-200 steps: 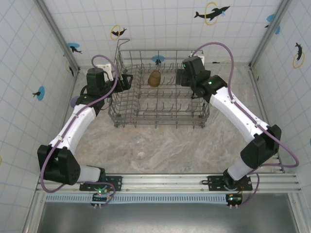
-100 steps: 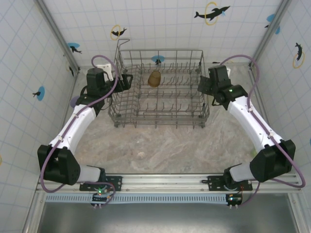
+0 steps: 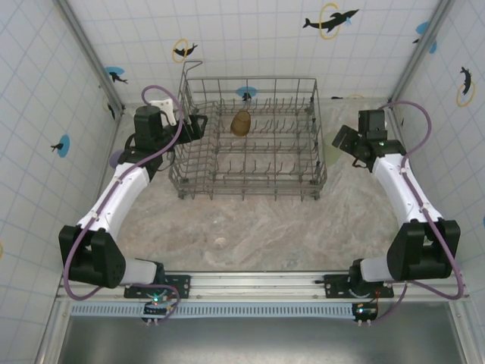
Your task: Load the cups into the dish rack
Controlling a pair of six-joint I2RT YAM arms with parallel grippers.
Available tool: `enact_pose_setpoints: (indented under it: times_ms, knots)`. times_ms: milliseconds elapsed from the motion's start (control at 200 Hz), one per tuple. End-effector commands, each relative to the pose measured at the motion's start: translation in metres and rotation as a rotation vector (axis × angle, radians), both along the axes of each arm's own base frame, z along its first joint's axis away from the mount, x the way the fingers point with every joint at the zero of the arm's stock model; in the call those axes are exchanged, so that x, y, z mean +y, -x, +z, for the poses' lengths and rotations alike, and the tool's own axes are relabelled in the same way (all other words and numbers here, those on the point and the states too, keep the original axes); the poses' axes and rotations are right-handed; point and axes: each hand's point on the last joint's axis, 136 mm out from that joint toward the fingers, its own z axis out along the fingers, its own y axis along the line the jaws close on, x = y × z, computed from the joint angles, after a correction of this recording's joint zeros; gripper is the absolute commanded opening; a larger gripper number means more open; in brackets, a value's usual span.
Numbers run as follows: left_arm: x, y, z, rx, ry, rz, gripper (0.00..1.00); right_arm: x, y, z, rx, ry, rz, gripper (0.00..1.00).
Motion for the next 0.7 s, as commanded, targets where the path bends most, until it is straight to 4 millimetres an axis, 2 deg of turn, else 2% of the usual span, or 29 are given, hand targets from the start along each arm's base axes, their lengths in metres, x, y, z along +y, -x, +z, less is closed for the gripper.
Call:
enact_pose_setpoints:
  times_ms: [0, 315, 515, 691]
  knots:
    - [-0.002, 0.009, -0.024, 0.093, 0.019, -0.015, 0.98, 0.003, -0.006, -0.021, 0.027, -0.044, 0.021, 0.99]
    - [0.0, 0.012, -0.012, 0.062, 0.017, -0.009, 0.97, -0.011, -0.03, -0.032, 0.049, -0.058, 0.007, 0.93]
    - [0.002, 0.011, -0.014, 0.06, 0.006, 0.002, 0.98, -0.02, -0.042, -0.044, 0.079, -0.036, -0.01, 0.84]
    - [0.001, 0.009, -0.019, 0.073, 0.003, 0.0, 0.98, -0.018, -0.054, -0.05, 0.09, -0.038, 0.004, 0.71]
